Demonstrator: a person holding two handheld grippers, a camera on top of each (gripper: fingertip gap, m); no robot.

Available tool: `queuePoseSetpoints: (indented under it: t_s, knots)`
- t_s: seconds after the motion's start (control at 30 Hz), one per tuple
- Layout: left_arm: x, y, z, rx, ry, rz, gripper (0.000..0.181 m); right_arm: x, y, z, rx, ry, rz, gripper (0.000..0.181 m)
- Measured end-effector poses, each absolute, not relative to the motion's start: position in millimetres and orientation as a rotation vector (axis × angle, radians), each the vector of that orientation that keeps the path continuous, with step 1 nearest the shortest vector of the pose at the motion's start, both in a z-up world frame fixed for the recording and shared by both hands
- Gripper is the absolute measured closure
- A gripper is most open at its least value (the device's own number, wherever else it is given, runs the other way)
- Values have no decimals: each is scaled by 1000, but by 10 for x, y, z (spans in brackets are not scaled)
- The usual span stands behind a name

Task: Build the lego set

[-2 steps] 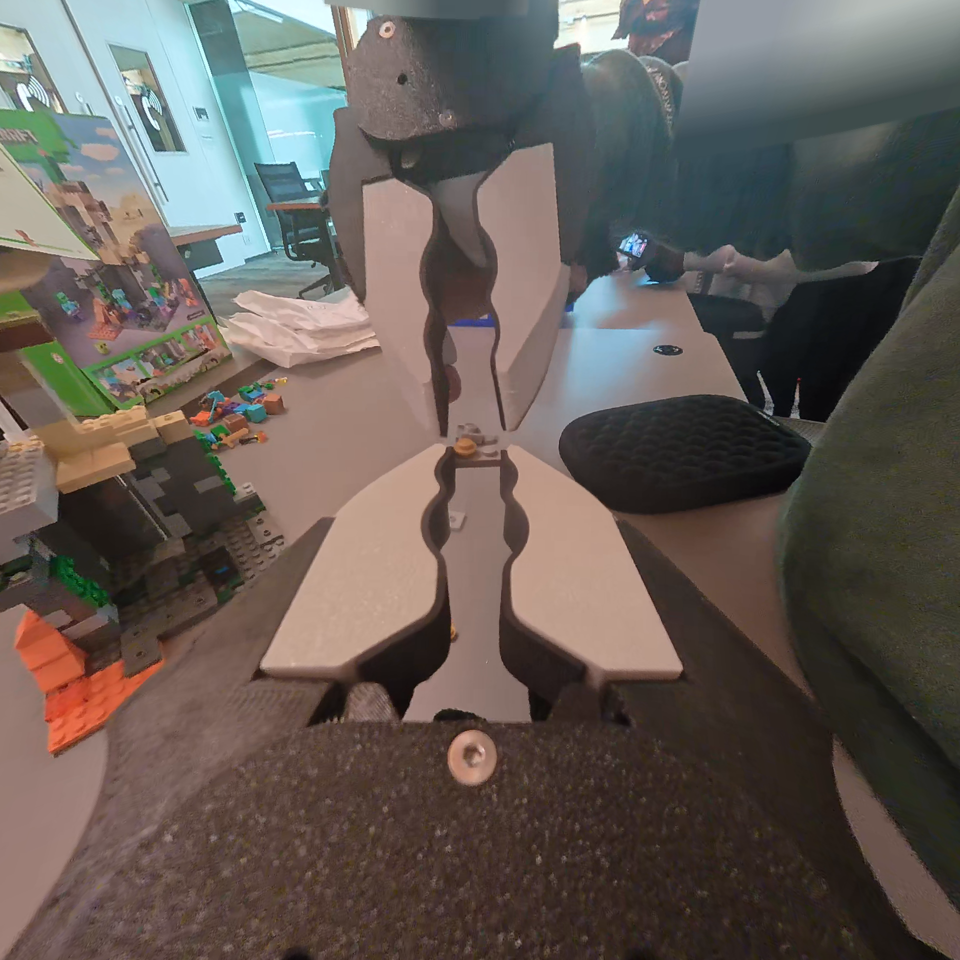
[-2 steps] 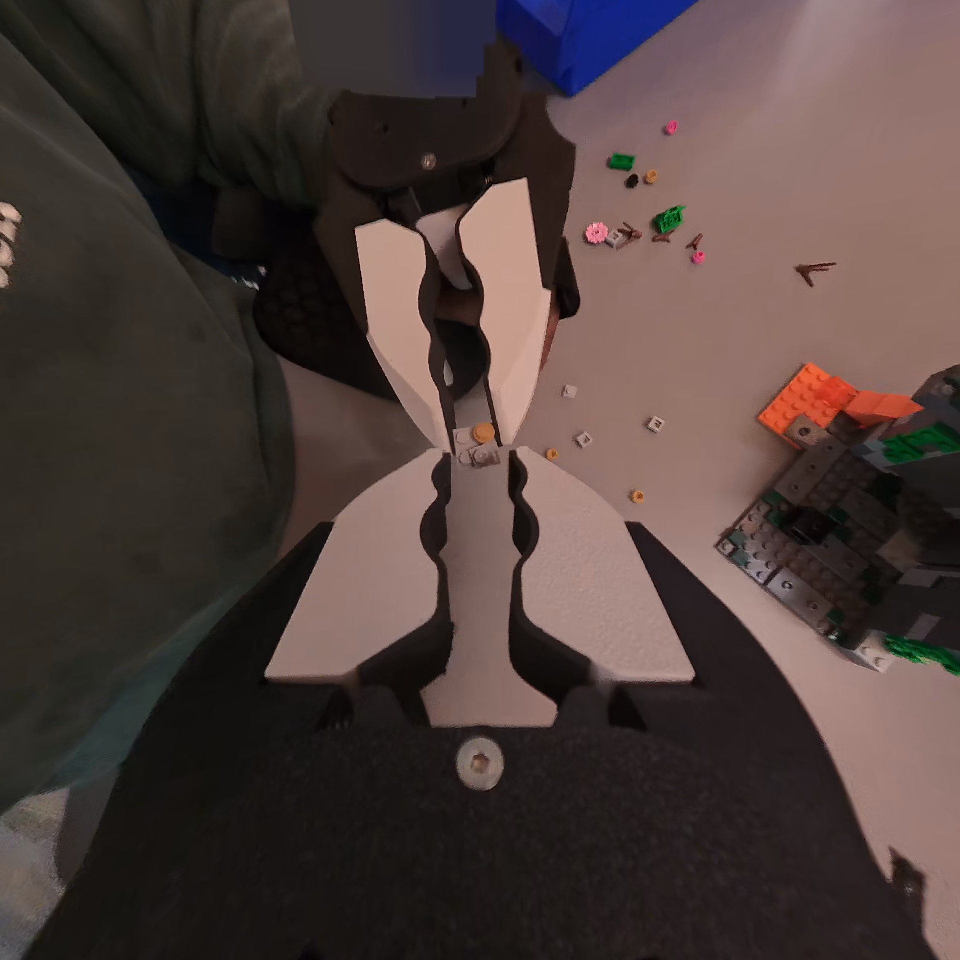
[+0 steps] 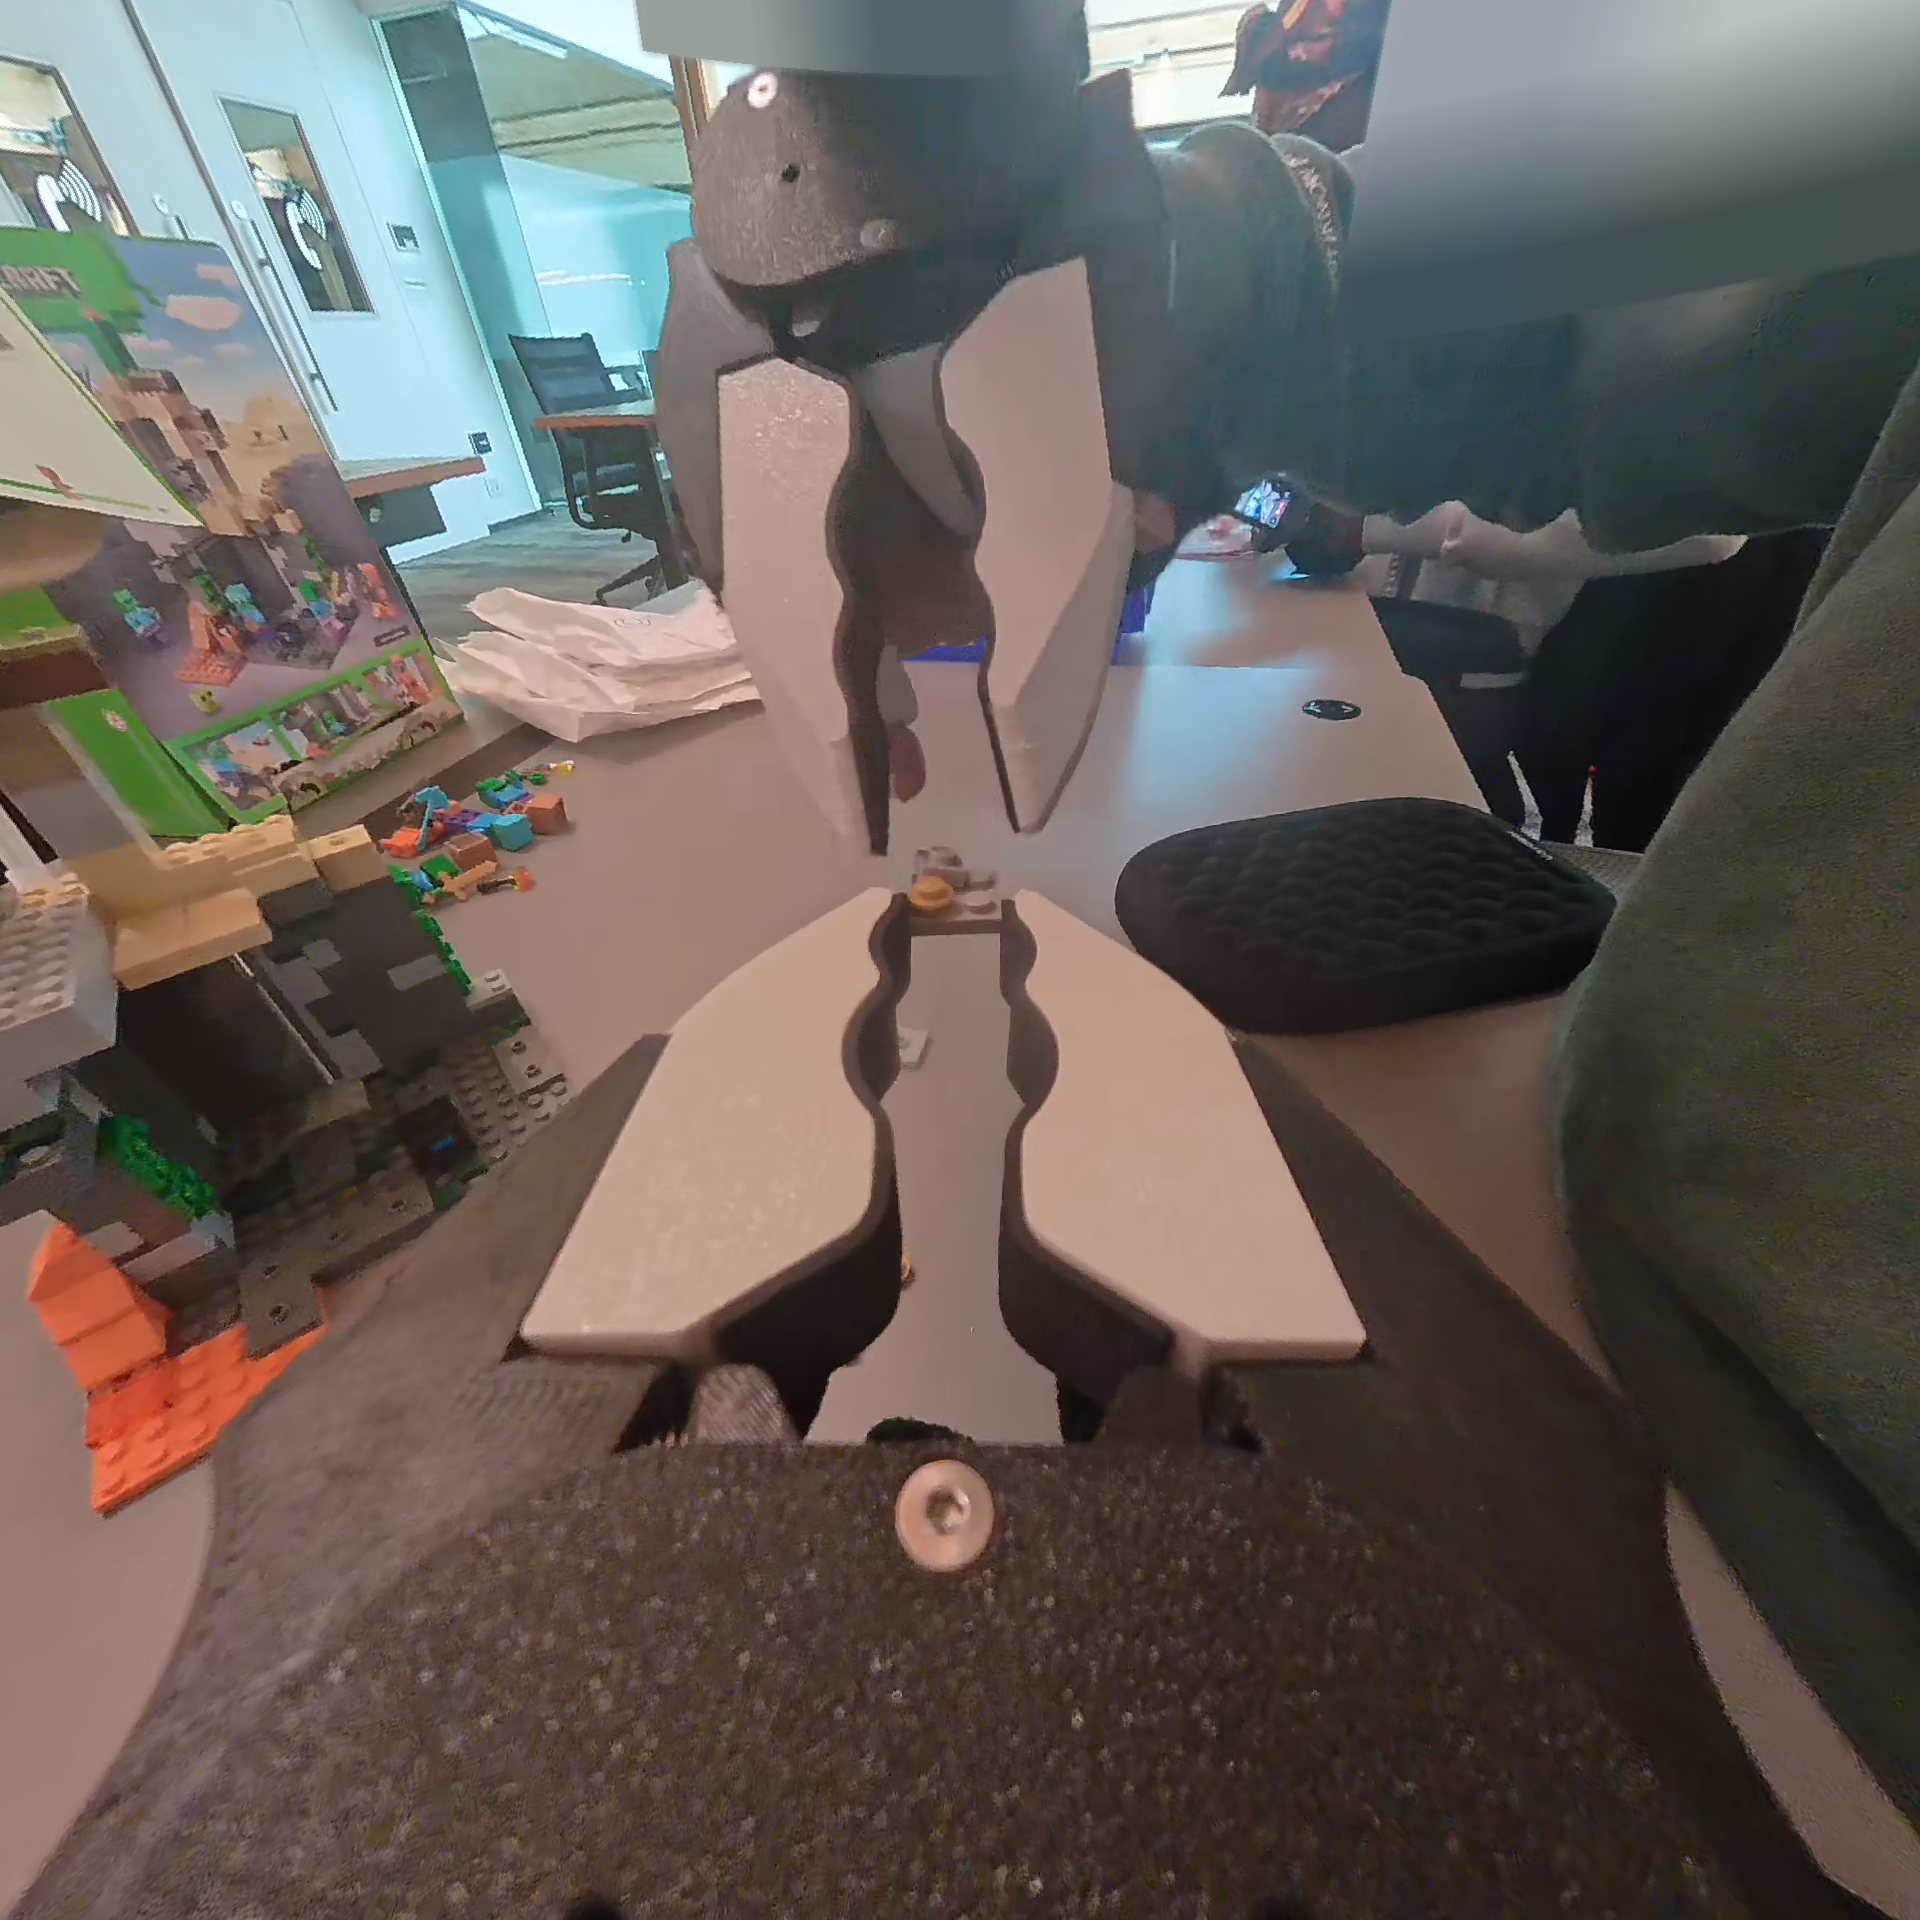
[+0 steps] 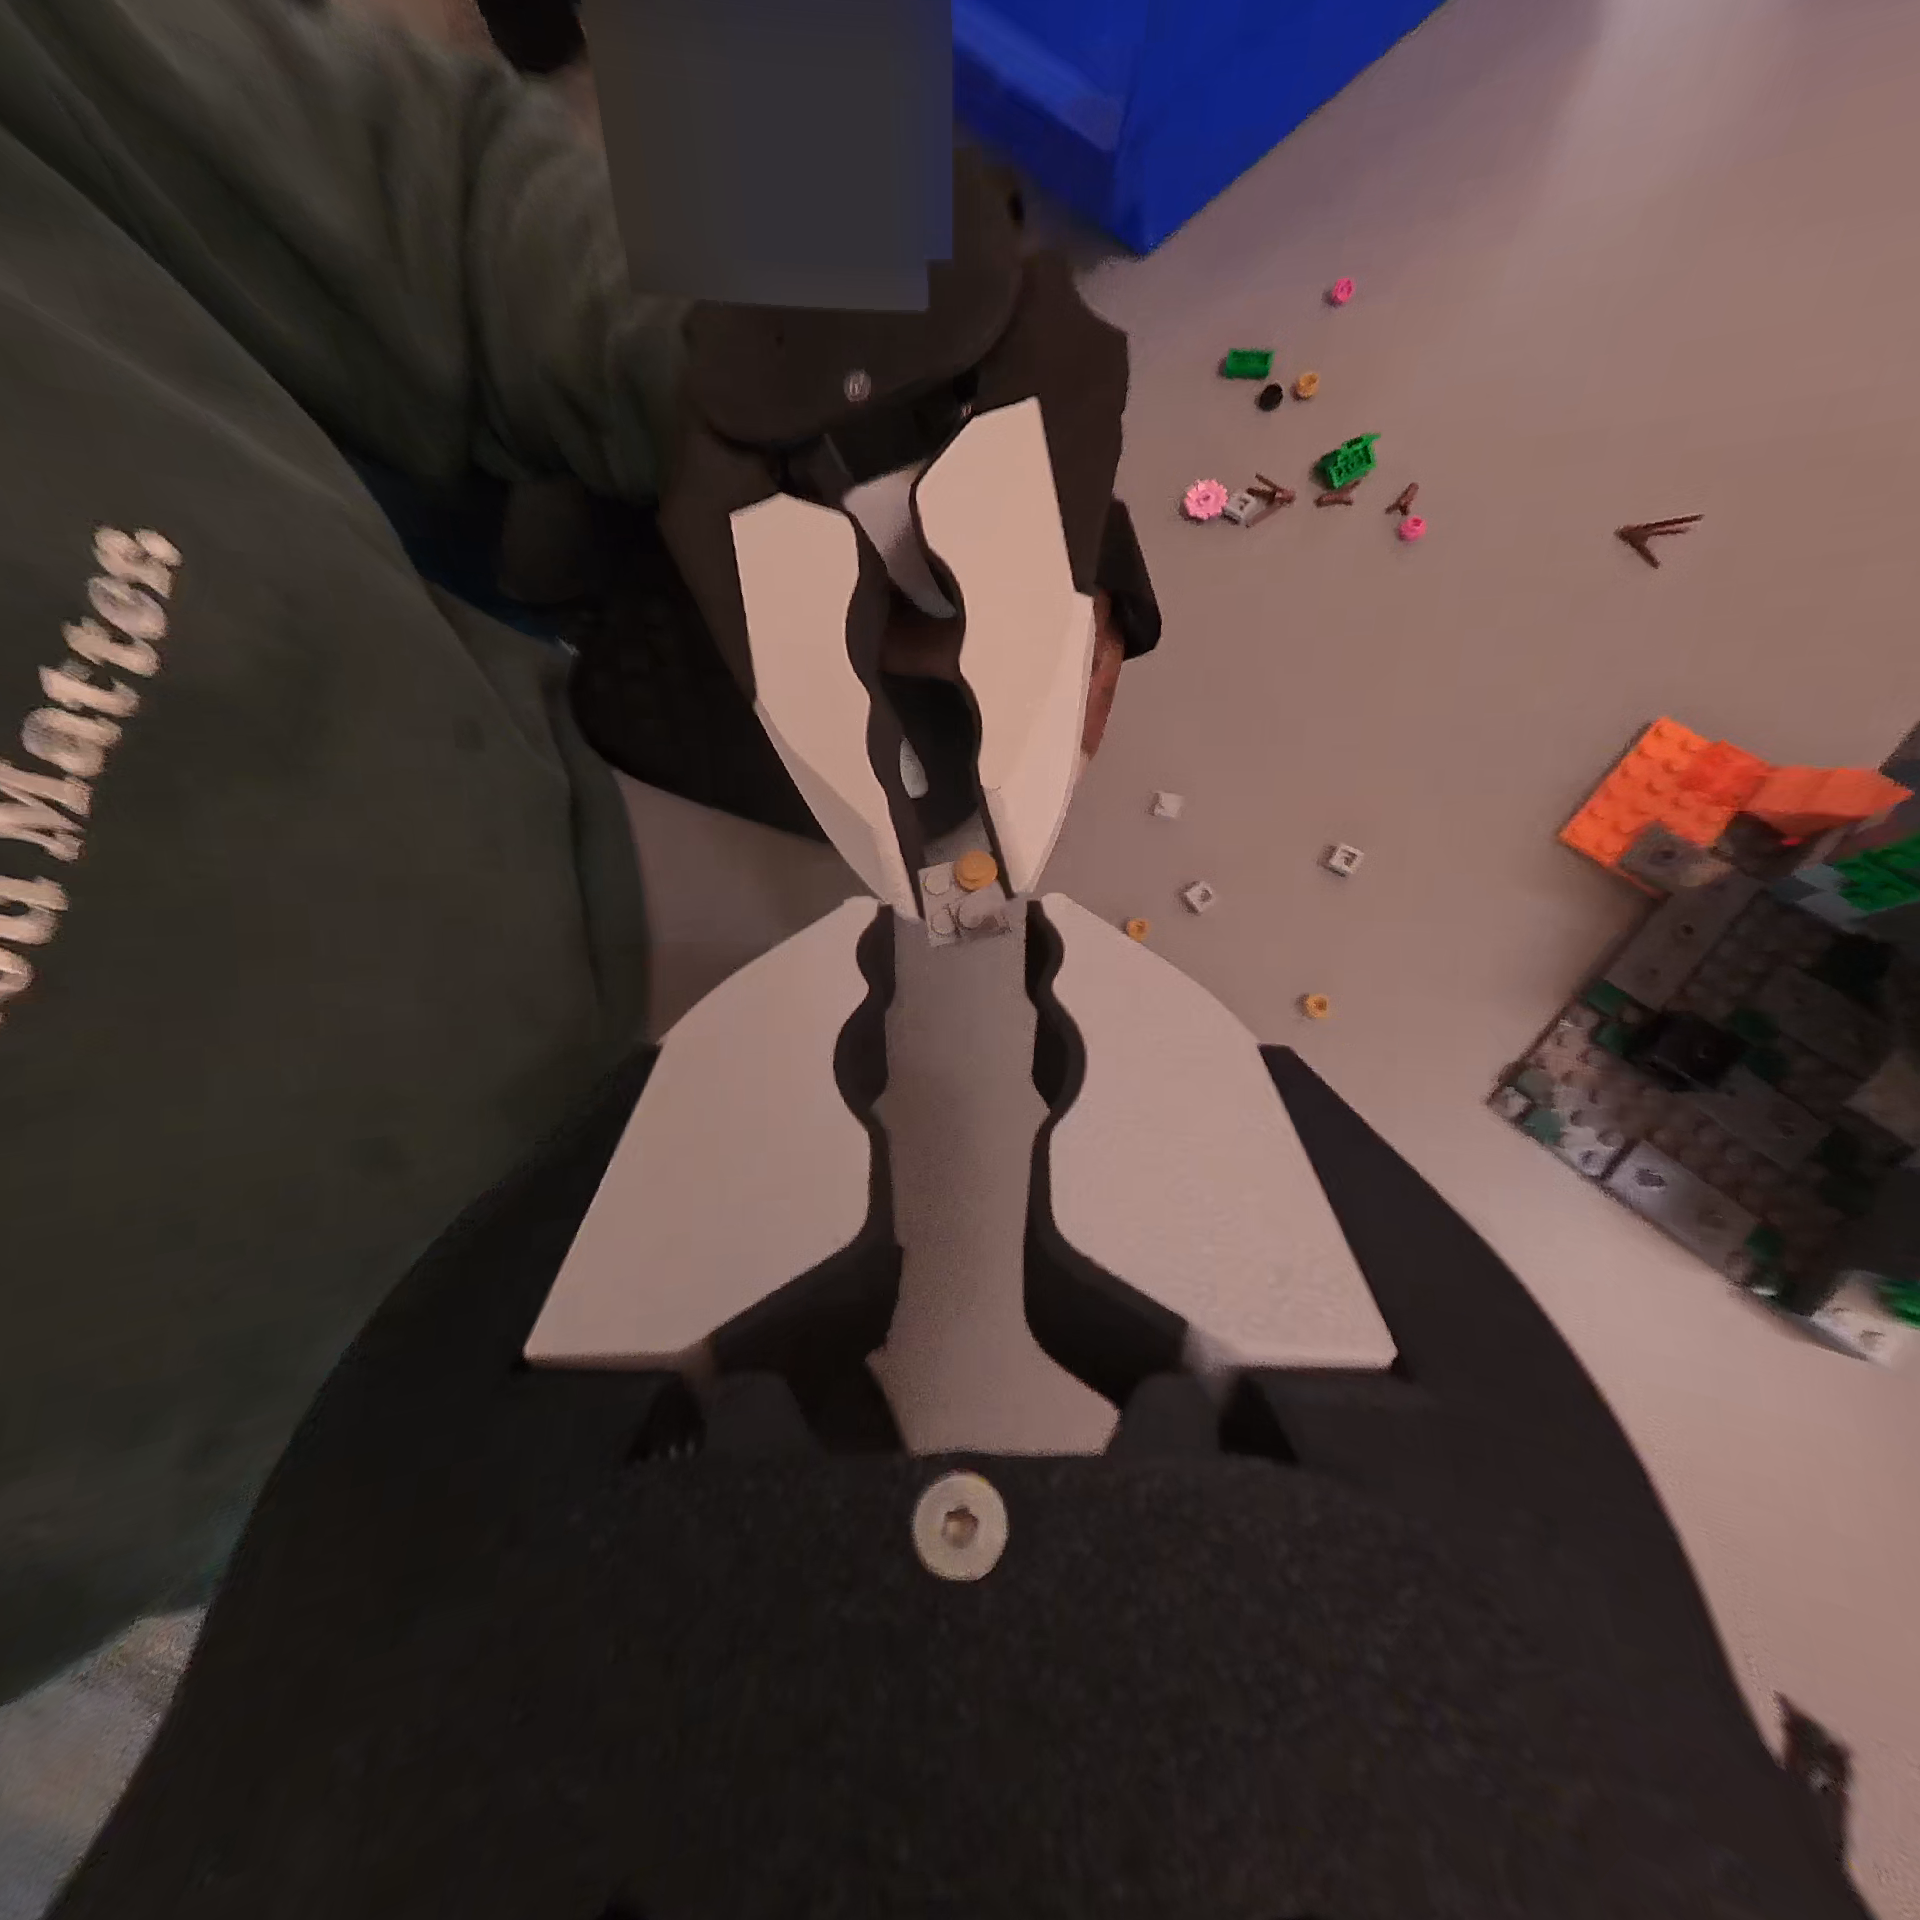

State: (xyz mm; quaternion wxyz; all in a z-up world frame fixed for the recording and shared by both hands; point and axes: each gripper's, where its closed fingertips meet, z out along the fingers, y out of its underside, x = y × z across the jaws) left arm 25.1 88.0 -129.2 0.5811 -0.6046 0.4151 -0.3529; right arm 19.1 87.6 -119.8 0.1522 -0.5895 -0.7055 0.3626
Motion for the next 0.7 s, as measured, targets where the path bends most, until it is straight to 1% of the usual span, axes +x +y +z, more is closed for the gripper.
queuePoseSetpoints:
  t_s: [0.1, 0.2, 0.27, 0.37, 0.57, 0.7]
  knots:
    - [236, 864, -1261, -1399, 961, -835, 165, 246, 894, -1107, -1855, -1826, 1317, 153]
    - [240, 835, -1233, -1379, 965, -837, 165, 248, 814, -1076, -2005, -1468, 1761, 152]
    - [253, 813, -1222, -1369, 974, -838, 165, 221, 799, -1096, -2025, -1233, 1969, 154]
    - [255, 800, -1216, -1359, 979, -832, 165, 211, 794, -1215, -2035, -1106, 2037, 156]
    - [258, 811, -1248, -1367, 994, -822, 165, 140, 763, -1199, -2003, -1022, 2129, 161]
    - [259, 807, -1256, -1361, 1004, -803, 165, 122, 774, -1208, -2006, -979, 2156, 169]
